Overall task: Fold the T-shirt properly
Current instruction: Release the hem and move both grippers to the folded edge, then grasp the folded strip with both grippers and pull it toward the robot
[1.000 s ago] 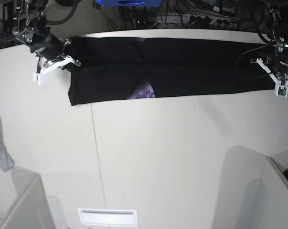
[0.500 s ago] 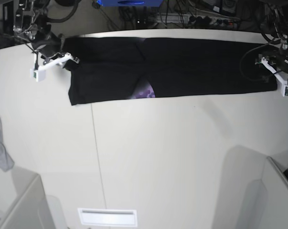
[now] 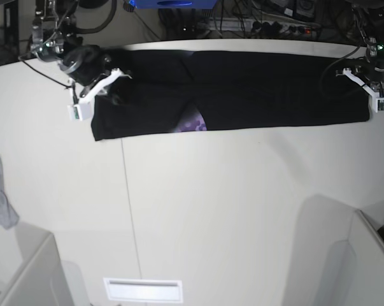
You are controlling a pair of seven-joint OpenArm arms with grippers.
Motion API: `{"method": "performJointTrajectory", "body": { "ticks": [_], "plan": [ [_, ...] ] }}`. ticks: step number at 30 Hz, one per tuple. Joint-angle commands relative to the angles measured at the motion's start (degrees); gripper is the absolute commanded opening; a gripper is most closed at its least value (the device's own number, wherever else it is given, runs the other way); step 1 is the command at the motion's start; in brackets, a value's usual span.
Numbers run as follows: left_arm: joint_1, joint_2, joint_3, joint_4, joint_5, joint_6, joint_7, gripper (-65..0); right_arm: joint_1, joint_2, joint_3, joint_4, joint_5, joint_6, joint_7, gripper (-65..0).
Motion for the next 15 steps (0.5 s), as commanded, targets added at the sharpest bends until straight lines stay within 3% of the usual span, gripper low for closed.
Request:
{"method": "performJointTrajectory", "body": {
  "ticks": [1,4,9,15],
  "plan": [
    [0.0,-0.9,0.2,-0.7,-0.2,0.4,-2.1,-65.0,0.6,0.6,-0.2,-0.6,-1.8,-0.1,1.0,-65.0],
    [-0.2,-0.9,2.2,-6.0,-0.1,0.5,-5.0,-65.0,2.5,-1.2,-0.9,-5.6,-7.8,-0.1,1.0,-65.0],
    [-3.4,-0.9,6.6,-12.0,-0.1,0.6,-6.5,-65.0,6.8,-2.0,4.3,-15.5,-12.5,0.0,1.1,-65.0],
    [-11.1,-0.6,11.5,-15.1,-0.1,0.6,-4.3,-65.0,14.3,1.6,7.8,-23.6,-12.5,0.0,1.0,-65.0]
  ]
}}
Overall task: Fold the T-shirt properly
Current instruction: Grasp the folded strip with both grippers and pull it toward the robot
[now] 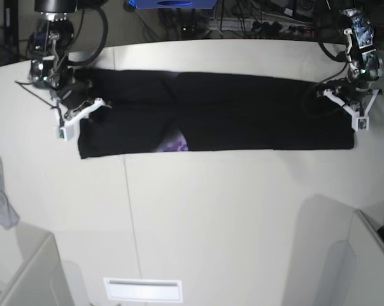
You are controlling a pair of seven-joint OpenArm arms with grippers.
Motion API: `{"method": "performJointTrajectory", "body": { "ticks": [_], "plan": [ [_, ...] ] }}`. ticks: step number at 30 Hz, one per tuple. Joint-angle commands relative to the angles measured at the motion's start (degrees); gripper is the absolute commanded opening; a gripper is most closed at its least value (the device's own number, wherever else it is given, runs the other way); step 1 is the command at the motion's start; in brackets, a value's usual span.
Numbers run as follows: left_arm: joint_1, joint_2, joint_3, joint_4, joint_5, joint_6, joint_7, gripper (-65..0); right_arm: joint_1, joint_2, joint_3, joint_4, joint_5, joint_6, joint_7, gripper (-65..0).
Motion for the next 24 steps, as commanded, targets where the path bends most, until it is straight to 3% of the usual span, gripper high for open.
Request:
{"method": "performJointTrajectory", "body": {
  "ticks": [1,7,11,17,22,24],
  "plan": [
    [-1.0,0.0,1.1,-0.1,0.4,-0.3,3.9,-65.0,1.5,1.3,0.7,-1.1,-3.2,-1.8,-1.3,-65.0],
    [-7.4,1.3,1.9,3.9,0.3,-0.2,11.3,-65.0,7.1,3.4,1.0,-4.0,-2.9,-1.6,-1.3,-65.0],
    [-7.8,1.5,-0.5,13.6,0.2,-0.2,16.8,-65.0,7.1,4.1,0.6,2.2,-2.9,-1.5,-1.6,-65.0],
    [-8.9,2.6,-6.2,26.5,-0.3,-0.3,25.5,-65.0,6.5,2.9,0.6,15.4,-2.8,-1.5,-8.5,-65.0],
    [-8.6,2.4,-10.4,25.8,-0.3,-0.8,26.3,-65.0,4.3,-0.2,0.8,22.9,-2.8,-1.5,-11.2,-65.0],
    [-8.5,2.4,-11.9,25.2,-0.3,-3.2,26.3,-65.0,3.2,-1.0,0.6,23.2,-2.8,-1.4,-11.4,-65.0]
  ]
}}
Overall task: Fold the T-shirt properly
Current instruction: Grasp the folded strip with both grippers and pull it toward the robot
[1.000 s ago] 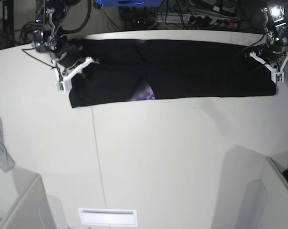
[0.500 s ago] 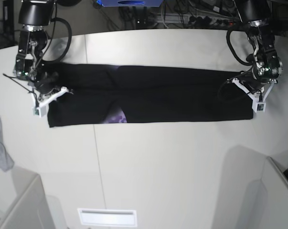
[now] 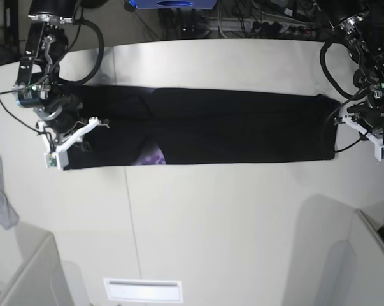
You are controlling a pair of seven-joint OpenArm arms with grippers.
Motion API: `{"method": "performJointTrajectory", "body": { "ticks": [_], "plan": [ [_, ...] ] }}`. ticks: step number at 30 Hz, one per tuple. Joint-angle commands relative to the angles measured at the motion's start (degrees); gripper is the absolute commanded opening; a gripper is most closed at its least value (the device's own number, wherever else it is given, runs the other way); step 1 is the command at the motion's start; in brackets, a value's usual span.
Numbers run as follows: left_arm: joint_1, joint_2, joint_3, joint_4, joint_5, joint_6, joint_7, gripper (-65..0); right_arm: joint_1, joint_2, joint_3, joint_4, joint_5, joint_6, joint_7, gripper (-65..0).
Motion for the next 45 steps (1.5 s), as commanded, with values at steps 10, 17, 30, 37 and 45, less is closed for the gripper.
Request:
{"method": "performJointTrajectory", "body": {
  "ticks": [10,17,30,37,45],
  "plan": [
    [11.3,0.4,-3.3,1.2,-0.8,-13.3,-3.8,-65.0,-8.7,-1.6,-9.2,1.2,5.4,0.2,4.2,-65.0],
    [20.6,10.5,-3.1,0.7,-0.8,-13.3,-15.2,-65.0,-9.3,-1.4,-10.2,1.1,5.4,0.1,6.3,-65.0],
    [11.9,12.6,0.8,-10.5,-0.4,-10.8,-15.1,-65.0,-9.3,-1.4,-10.4,1.1,5.6,0.1,6.3,-65.0],
    [9.2,12.5,2.7,-6.9,-0.7,-7.1,-15.0,-65.0,-9.3,-1.4,-10.0,1.1,5.4,0.1,5.5,-65.0],
    [4.2,9.9,2.7,-9.0,-0.1,-7.1,-15.0,-65.0,-9.0,-1.3,-10.2,1.0,5.4,0.1,5.5,-65.0]
  ]
}}
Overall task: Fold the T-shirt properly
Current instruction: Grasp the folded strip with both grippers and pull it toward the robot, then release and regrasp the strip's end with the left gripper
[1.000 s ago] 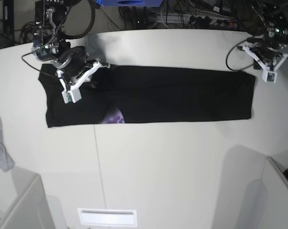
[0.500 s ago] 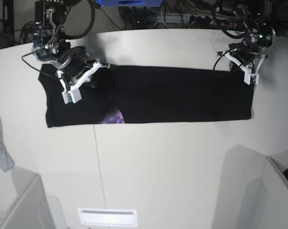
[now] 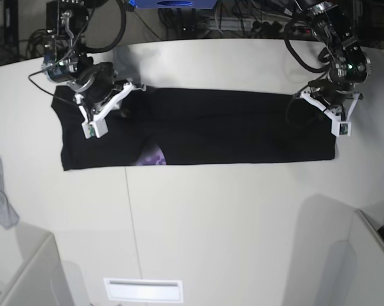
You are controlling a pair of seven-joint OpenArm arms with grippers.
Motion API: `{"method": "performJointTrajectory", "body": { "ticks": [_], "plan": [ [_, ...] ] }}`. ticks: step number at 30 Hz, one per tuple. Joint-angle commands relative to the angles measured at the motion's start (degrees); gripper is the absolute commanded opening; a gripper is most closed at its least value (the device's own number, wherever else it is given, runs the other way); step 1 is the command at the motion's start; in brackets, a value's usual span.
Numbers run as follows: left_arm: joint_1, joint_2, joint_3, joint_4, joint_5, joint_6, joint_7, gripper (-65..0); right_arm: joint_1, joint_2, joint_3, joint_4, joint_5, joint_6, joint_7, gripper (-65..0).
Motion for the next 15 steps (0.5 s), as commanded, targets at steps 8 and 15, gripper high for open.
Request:
{"method": "performJointTrajectory", "body": {
  "ticks": [8,15],
  "plan": [
    [-8.3,-3.2,-0.3,-8.8,-0.1,0.1,-0.8,-65.0,0.6,0.3,0.0,0.8,0.6,0.2,1.2,-65.0],
    [-14.2,-6.3,-0.2,-14.0,-0.1,0.1,-0.8,-65.0,0.6,0.3,0.1,0.8,0.6,0.2,1.2,-65.0]
  ]
}}
